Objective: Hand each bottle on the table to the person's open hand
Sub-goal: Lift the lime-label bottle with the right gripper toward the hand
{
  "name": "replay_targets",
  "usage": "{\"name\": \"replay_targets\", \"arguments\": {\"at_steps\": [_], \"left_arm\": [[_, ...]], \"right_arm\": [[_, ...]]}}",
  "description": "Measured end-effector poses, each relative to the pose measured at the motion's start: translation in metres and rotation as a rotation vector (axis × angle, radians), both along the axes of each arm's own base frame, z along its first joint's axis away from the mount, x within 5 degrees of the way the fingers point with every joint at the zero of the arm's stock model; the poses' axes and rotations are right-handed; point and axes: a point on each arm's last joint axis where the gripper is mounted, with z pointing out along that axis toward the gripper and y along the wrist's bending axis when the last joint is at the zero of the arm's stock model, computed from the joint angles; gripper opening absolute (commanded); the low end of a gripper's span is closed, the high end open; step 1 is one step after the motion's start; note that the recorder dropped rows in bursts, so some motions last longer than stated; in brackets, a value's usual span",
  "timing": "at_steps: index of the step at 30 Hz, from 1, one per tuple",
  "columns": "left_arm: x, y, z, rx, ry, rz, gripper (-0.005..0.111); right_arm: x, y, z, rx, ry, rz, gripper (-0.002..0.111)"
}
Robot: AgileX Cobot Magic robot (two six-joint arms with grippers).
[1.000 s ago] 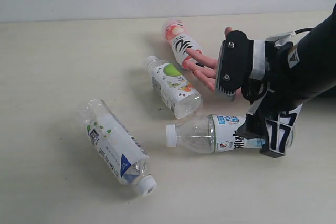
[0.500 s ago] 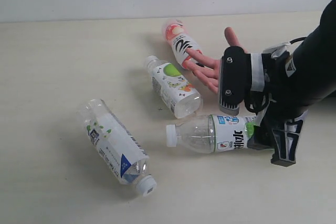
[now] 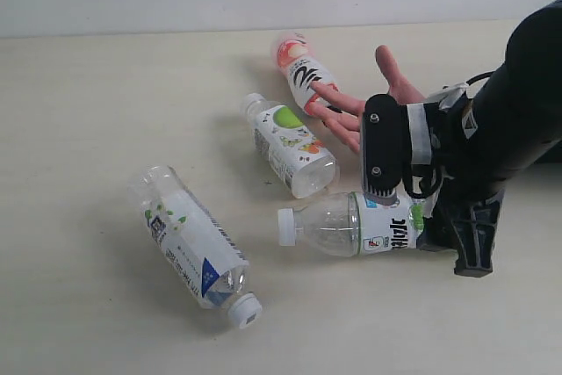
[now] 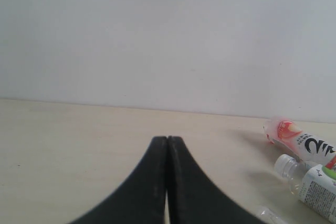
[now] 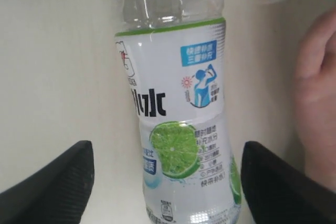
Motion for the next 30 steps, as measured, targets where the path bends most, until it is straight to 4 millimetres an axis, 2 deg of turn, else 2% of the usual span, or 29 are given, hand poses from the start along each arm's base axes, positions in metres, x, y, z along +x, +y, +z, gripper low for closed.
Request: {"name": "replay_targets", "arguments": {"at_steps": [7,15,30], "left_arm": [[0.0,0.0,0.0,0.0,0.0,0.0,0.0],[0.0,0.0,0.0,0.0,0.0,0.0,0.0],[0.0,0.0,0.0,0.0,0.0,0.0,0.0]], "right_arm": [[0.007,0.003,0.0,0.02,-0.075,0.024,0.078],[0.015,0.009,-0.03,-0.008,-0.001,0.017,0.078],[0.024,0.015,-0.06,-0.022,0.031,0.022,0.075]]}}
